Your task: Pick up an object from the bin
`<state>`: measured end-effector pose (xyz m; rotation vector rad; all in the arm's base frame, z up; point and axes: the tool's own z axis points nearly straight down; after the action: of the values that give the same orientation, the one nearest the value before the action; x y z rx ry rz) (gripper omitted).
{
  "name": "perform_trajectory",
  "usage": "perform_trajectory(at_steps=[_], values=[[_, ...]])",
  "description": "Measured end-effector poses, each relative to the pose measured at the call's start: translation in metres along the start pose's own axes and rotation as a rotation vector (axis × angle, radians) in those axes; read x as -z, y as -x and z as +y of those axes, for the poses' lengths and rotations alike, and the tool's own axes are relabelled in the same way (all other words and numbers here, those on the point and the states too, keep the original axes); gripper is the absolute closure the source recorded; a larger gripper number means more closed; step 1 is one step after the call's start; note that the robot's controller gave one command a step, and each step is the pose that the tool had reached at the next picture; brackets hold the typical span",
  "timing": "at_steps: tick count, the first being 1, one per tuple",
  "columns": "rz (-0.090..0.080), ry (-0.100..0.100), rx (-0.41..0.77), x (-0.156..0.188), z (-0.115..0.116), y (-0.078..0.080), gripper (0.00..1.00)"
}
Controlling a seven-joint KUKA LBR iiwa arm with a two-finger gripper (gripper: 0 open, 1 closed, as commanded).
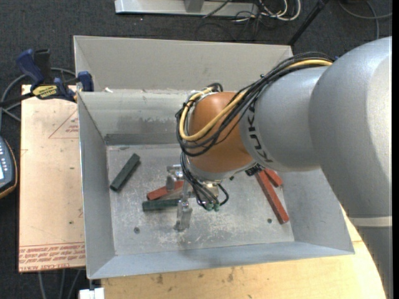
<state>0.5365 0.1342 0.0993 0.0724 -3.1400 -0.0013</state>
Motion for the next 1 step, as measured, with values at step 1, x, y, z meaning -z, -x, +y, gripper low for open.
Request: perform_trajectory(at_steps=[1], values=[[-0.006, 0.002, -0.122, -0.0283, 0.0028, 0.0022, 0.0]])
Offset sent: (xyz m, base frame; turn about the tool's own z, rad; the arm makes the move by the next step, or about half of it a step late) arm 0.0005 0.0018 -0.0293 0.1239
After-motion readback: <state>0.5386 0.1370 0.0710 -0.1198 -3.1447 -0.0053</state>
